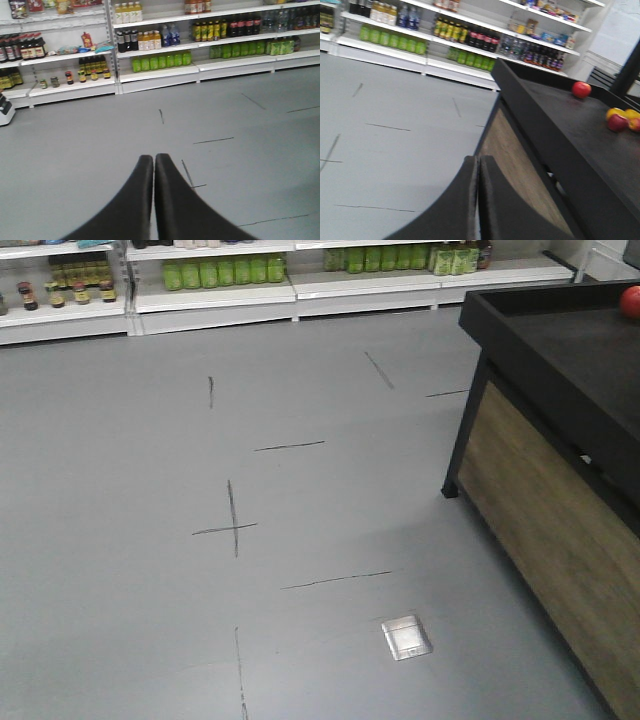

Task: Pick three apples into basket with both arms
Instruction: 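Turn the base to face the light-blue basket on the table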

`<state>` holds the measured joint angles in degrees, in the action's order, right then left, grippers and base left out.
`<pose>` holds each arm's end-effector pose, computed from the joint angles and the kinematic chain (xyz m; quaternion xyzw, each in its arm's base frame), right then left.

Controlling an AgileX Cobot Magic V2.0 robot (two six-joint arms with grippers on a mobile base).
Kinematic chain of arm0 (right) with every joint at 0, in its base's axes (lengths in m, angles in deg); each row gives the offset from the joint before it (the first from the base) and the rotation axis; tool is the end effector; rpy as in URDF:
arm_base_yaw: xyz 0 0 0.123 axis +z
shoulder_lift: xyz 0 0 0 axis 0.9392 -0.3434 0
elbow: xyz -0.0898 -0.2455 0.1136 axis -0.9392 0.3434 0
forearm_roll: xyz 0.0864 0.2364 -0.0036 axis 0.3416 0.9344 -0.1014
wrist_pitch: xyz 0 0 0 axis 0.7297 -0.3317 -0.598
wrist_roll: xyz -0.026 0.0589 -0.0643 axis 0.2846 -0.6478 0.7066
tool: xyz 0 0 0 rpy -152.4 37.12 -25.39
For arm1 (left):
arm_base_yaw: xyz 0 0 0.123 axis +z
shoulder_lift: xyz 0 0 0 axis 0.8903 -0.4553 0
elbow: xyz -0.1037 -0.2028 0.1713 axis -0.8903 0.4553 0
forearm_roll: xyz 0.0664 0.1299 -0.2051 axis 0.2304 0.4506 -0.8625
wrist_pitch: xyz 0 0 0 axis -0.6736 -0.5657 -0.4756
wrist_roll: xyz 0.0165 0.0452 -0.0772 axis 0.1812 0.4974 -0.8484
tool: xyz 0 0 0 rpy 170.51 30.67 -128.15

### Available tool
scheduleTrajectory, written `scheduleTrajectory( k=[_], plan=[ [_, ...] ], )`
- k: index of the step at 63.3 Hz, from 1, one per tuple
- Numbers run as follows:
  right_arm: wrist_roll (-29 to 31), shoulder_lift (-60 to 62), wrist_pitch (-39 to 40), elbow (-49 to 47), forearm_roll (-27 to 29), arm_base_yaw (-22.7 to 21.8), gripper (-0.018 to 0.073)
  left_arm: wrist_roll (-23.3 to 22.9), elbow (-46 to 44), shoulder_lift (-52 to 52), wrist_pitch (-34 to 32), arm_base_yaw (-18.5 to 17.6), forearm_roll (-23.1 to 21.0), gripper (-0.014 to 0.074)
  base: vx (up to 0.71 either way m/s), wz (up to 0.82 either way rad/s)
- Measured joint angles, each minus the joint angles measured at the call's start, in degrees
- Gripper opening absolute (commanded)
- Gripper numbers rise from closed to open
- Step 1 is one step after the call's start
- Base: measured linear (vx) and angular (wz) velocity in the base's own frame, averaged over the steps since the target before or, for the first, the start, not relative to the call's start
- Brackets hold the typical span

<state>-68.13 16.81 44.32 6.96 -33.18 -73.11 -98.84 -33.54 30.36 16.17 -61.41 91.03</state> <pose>0.0559 -0.0019 0.1857 -0.0953 0.7382 -0.1146 0.6579 0.0550 0.0084 0.1852 -0.0269 0.7489 0.0443 0.6606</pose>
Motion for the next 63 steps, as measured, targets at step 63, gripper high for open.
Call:
scheduleTrajectory(
  k=[63],
  plan=[
    [0.00, 0.00, 0.00, 0.00, 0.00, 0.00, -0.0003, 0.00, 0.00, 0.00, 0.00, 0.00, 0.00, -0.0006, 0.17, -0.61]
  ],
)
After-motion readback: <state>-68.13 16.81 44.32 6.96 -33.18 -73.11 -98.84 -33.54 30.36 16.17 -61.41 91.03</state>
